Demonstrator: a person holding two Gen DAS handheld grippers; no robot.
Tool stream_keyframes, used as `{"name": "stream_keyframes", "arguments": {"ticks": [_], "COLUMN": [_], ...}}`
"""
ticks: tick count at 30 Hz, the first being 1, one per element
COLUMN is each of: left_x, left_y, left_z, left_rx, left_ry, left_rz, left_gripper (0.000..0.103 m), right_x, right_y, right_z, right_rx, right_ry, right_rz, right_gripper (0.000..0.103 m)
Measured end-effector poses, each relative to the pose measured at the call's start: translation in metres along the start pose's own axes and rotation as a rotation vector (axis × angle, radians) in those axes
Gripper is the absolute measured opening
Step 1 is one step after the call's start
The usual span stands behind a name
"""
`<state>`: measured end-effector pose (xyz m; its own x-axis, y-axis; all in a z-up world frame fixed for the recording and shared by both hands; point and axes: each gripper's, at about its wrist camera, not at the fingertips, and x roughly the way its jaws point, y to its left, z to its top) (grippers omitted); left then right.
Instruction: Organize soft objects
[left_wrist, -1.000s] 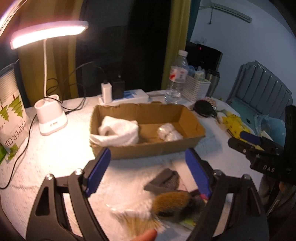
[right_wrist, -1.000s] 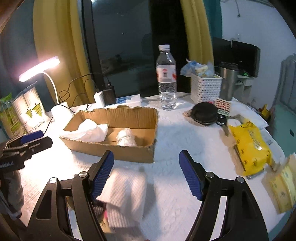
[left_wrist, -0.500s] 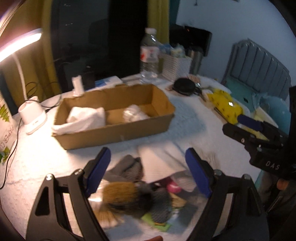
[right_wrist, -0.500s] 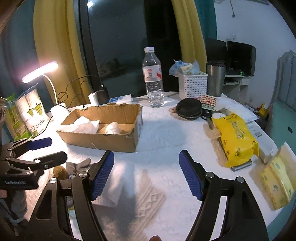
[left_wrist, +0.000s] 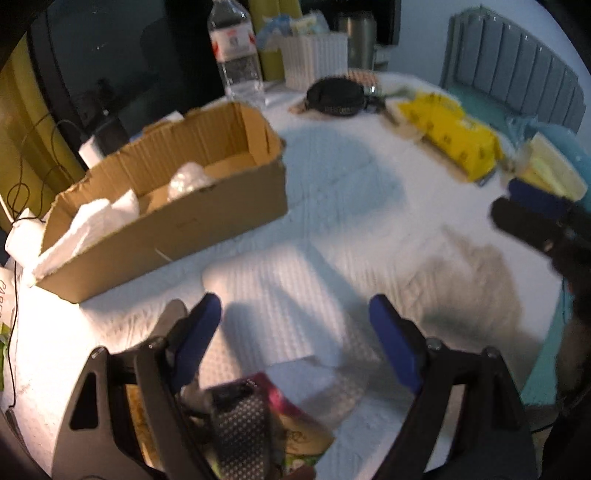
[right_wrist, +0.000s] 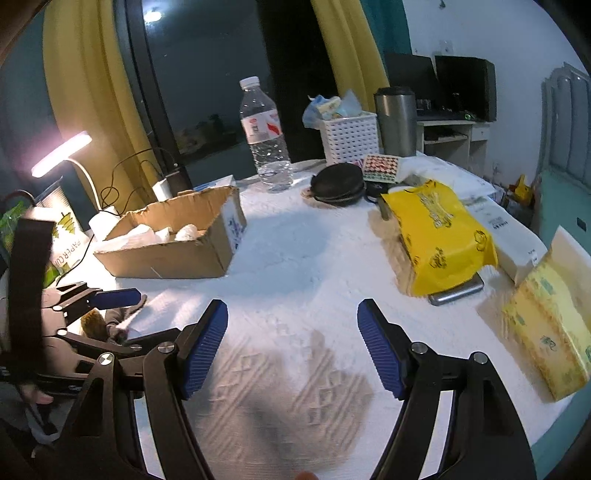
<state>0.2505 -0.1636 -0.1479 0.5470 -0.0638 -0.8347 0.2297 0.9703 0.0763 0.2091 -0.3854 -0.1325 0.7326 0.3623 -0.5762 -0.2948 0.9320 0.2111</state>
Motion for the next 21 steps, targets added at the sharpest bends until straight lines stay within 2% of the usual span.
{"name": "stream_keyframes", "arguments": {"ticks": [4,8,11,13,15,17,21], "left_x": [0.01,0.014,0.012,0.011,0.008,0.004,-0.009], "left_y": [-0.004,-0.005,-0.003,-0.001,0.002,0.005,0.012], "left_z": [-0.001,0.0,0.001,0.001,0.001,0.002,0.004], "left_rx": [0.037,0.066,0.076,0.08,0.082,0.073,0.047], "left_ry": [0.036,0.04,0.037,0.032,0.024,0.009,-0.016], "left_rz": [0.033,0.06,0.048,0.037,0.023,-0.002,-0.06], "left_gripper": [0.074,0.058,0.04,0.034,0.019,0.009,0.008], "right_x": [-0.001,-0.002,-0.001,-0.001,-0.002,-0.003,-0.006], "right_y": [-0.014,-0.022,-0.024,-0.024,-0.023,-0.021,-0.015], "right_z": [-0.004,-0.01,-0.015,-0.019,-0.019,-0.02,-0.019], "right_rx": [0.026,0.058,0.078,0.083,0.087,0.088,0.081], "right_ry": [-0.006,-0.01,-0.006,-0.003,-0.004,-0.006,-0.01], "right_rz": [0.0,0.001,0.004,0.002,0.002,0.004,0.005], "right_gripper": [0.076,0.076,0.076,0.076,0.076,0.076,0.076]}}
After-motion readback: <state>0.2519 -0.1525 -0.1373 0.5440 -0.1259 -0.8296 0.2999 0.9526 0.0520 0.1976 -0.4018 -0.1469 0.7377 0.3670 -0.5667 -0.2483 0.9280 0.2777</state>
